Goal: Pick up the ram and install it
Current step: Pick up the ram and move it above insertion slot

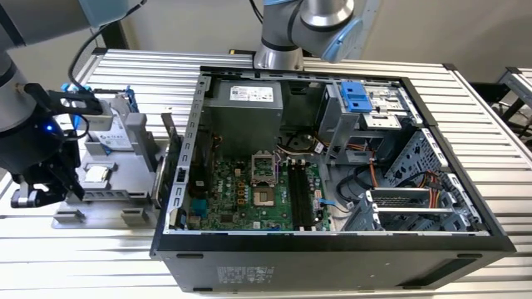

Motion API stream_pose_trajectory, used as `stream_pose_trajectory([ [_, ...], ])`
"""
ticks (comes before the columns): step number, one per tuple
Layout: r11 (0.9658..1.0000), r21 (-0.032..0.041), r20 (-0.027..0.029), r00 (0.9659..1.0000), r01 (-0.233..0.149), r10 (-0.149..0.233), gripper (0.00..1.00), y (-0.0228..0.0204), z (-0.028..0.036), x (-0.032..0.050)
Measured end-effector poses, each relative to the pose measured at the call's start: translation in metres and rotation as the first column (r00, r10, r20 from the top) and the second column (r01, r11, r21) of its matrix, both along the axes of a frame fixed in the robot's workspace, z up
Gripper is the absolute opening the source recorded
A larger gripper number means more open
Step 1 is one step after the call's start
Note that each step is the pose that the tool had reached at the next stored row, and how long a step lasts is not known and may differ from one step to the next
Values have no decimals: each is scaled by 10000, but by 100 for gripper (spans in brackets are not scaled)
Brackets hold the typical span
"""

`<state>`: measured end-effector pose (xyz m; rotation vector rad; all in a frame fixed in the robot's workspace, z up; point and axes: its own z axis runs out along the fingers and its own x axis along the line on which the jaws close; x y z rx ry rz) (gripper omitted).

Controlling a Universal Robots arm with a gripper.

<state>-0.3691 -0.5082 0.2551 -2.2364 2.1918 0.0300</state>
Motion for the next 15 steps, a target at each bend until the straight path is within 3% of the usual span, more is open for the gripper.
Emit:
stream_pose_trajectory([
  [15, 10000, 0, 0, 10000, 27, -27, 0, 0, 174, 0],
])
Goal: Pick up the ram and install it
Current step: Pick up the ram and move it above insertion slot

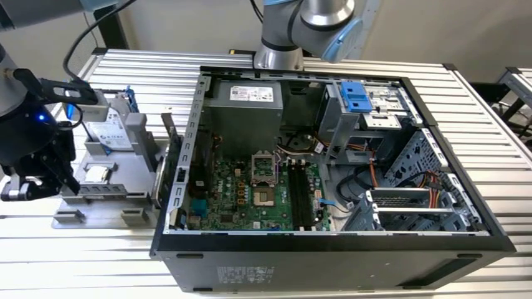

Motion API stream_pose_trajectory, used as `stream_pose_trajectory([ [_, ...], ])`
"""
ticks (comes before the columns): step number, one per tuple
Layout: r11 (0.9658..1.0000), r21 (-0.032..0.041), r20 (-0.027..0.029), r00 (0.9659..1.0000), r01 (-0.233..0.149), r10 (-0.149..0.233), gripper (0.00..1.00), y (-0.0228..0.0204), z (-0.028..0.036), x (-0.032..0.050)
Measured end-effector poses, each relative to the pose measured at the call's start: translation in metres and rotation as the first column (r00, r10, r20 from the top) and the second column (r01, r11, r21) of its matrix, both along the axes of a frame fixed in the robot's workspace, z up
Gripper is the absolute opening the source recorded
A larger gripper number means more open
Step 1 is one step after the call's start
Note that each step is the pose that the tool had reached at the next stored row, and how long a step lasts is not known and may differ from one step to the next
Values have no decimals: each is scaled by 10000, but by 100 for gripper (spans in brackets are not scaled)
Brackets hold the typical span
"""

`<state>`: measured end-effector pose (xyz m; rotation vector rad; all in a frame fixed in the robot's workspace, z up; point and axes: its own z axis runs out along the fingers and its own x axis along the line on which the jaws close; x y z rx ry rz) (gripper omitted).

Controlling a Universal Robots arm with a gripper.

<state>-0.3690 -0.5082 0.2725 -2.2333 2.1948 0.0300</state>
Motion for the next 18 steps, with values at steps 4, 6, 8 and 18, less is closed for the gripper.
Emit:
stream_pose_trajectory([
  [4, 10000, 0, 0, 10000, 9, -9, 0, 0, 54, 0],
  [6, 10000, -1, -1, 10000, 13, -13, 0, 0, 82, 0],
  [8, 10000, 0, 0, 10000, 18, -18, 0, 0, 108, 0],
  [18, 10000, -1, -1, 10000, 41, -41, 0, 0, 251, 0],
])
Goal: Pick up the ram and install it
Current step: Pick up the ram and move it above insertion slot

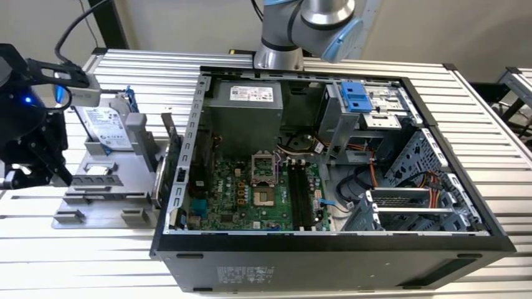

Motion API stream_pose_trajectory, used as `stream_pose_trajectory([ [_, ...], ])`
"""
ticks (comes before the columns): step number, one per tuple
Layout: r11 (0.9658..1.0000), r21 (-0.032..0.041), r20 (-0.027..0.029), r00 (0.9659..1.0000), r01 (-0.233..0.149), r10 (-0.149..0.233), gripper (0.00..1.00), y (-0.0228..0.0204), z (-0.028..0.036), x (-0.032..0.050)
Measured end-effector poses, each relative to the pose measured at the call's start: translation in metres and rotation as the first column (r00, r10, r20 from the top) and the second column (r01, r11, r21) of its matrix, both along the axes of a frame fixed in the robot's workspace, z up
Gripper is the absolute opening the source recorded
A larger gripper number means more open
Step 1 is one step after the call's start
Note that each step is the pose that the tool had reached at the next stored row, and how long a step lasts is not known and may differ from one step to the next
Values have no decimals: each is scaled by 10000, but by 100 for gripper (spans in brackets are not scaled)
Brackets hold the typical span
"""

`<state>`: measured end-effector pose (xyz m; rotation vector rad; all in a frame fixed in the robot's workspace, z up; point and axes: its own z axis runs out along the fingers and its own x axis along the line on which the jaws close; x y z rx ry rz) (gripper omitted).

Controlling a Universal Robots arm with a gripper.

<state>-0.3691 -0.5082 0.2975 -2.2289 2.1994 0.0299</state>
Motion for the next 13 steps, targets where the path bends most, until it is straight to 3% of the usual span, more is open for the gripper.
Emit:
stream_pose_trajectory([
  [13, 10000, 0, 0, 10000, 24, -24, 0, 0, 175, 0],
])
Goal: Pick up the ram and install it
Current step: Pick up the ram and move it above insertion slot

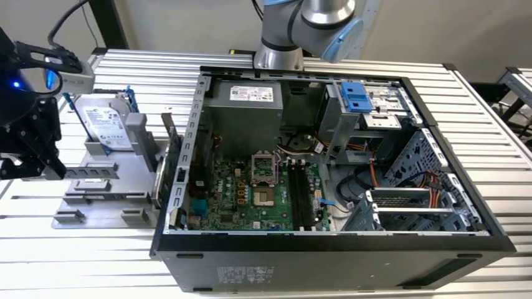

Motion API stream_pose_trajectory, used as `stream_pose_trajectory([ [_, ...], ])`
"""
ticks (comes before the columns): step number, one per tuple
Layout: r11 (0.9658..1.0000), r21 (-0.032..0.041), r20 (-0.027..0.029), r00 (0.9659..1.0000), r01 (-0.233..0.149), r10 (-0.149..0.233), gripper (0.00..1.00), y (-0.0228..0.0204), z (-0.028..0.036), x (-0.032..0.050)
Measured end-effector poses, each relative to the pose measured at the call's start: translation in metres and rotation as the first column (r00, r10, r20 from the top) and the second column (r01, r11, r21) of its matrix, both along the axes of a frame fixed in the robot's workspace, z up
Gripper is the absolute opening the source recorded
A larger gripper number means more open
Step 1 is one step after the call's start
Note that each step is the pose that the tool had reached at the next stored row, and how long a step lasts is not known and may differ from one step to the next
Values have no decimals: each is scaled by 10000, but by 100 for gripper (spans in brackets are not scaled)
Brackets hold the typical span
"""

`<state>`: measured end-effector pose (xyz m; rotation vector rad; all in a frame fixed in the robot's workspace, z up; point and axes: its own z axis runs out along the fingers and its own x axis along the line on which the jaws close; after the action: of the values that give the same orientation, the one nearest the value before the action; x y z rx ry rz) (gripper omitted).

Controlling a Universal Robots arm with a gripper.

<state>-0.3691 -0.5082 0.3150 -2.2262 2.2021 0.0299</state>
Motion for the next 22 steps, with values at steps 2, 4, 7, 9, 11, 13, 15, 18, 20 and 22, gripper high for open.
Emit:
stream_pose_trajectory([
  [2, 10000, 0, -1, 10000, 3, -3, 0, 0, 25, 0],
  [4, 10000, 0, 0, 10000, 6, -6, 0, 0, 51, 0],
  [7, 10000, 0, 0, 10000, 11, -11, 0, 0, 88, 0],
  [9, 10000, 0, 0, 10000, 14, -14, 0, 0, 115, 0],
  [11, 10000, 0, 0, 10000, 16, -16, 0, 0, 142, 0],
  [13, 10000, 0, 0, 10000, 19, -19, 0, 0, 169, 0],
  [15, 10000, 0, 0, 10000, 22, -22, 0, 0, 197, 0],
  [18, 10000, 0, 0, 10000, 25, -25, 0, 0, 236, 0],
  [20, 10000, 0, 0, 10000, 27, -27, 0, 0, 262, 0],
  [22, 10000, 0, 0, 10000, 30, -30, 0, 0, 286, 0],
])
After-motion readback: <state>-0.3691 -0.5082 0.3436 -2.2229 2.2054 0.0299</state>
